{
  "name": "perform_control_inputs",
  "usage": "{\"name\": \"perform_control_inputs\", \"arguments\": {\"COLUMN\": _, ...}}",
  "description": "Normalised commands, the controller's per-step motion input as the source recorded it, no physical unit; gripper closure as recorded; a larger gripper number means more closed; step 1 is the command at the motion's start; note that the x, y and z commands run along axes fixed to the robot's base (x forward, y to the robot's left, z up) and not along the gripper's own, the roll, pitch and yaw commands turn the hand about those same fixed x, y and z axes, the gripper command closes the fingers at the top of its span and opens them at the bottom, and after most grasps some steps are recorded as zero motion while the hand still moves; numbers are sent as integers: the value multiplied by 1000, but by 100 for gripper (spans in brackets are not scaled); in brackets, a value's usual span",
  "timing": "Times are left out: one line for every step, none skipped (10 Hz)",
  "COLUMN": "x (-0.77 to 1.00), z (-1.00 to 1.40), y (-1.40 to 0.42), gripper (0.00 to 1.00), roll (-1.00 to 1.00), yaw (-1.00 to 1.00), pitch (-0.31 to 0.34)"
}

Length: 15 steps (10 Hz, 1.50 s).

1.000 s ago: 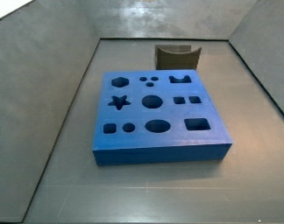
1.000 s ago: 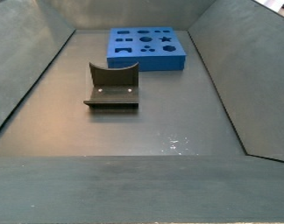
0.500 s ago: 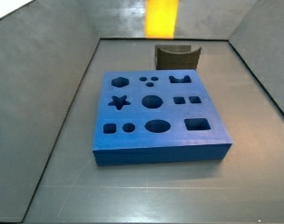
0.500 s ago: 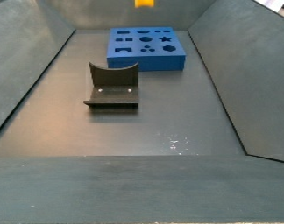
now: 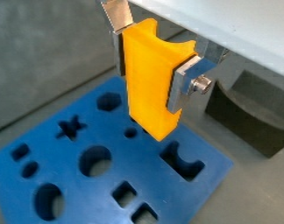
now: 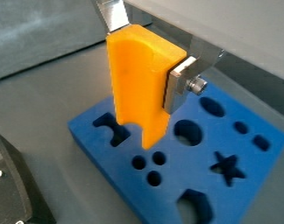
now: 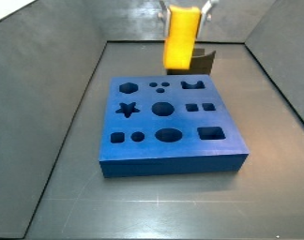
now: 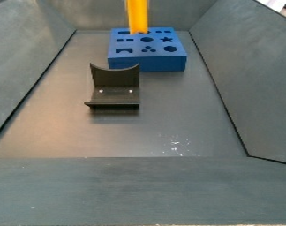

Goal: Pick up the arch object. Move up. Rotate the arch object. Move to above the board. Insert the arch object.
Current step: Insert the arch object.

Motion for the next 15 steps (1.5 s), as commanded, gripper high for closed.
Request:
{"name": "perform_control_inputs", "arguments": {"x": 1000, "z": -469, "y": 103, "gripper": 100, "roll": 171, "yaw": 77, "pitch": 89}}
{"name": "perform_control_inputs", "arguments": {"x": 1000, "z": -474, "y": 83, "gripper": 100, "roll": 129, "yaw": 14, "pitch": 81}}
{"name": "perform_control_inputs", "arguments": {"x": 1000, "z": -417, "y": 3, "gripper": 100, "roll": 136, "yaw": 0, "pitch": 54}}
{"name": "perform_control_inputs", "arguments": {"x": 1000, "z": -306, "y": 0, "gripper": 100, "roll": 213, "yaw": 0, "pitch": 86}}
{"name": "perform_control_inputs", "arguments": {"x": 1000, "z": 0, "y": 0, "gripper": 100, "roll": 119, "yaw": 0, "pitch": 56}}
{"name": "perform_control_inputs", "arguments": {"x": 983, "z": 100, "y": -11, "gripper": 100, "roll": 51, "yaw": 0, "pitch": -3}}
{"name": "perform_control_inputs", "arguments": {"x": 697, "z": 111, "y": -23, "gripper": 100, "roll": 63, "yaw": 0, "pitch": -184}}
{"name": "perform_control_inputs", "arguments": {"x": 500, "z": -149, "y": 0, "gripper": 100, "roll": 167, "yaw": 94, "pitch": -203}}
{"name": "perform_control_inputs", "arguments": {"x": 251, "z": -463, "y": -20, "gripper": 100, "roll": 309, "yaw": 251, "pitch": -167}}
{"name": "perform_control_inputs", "arguments": {"x": 269, "z": -429, "y": 0, "gripper": 100, "roll": 329, "yaw": 194, "pitch": -57}}
{"name": "perform_control_inputs", "arguments": {"x": 0, "z": -337, "y": 0, "gripper": 100, "roll": 316, "yaw": 51, "pitch": -30}}
{"name": "perform_control_inputs", "arguments": {"x": -160, "z": -226, "y": -6, "gripper": 100, "roll": 271, "yaw": 0, "pitch": -3}}
{"name": "perform_control_inputs", "arguments": {"x": -317, "z": -209, "y": -3, "gripper": 100, "roll": 127, "yaw": -46, "pitch": -26}}
{"name": "perform_control_inputs", "arguments": {"x": -434, "z": -146, "y": 0, "gripper": 100, "roll": 0, "yaw": -237, "pitch": -37}}
{"name": "perform_control_inputs", "arguments": {"x": -503, "z": -126, "y": 0, "gripper": 100, "roll": 0, "yaw": -357, "pitch": -26}}
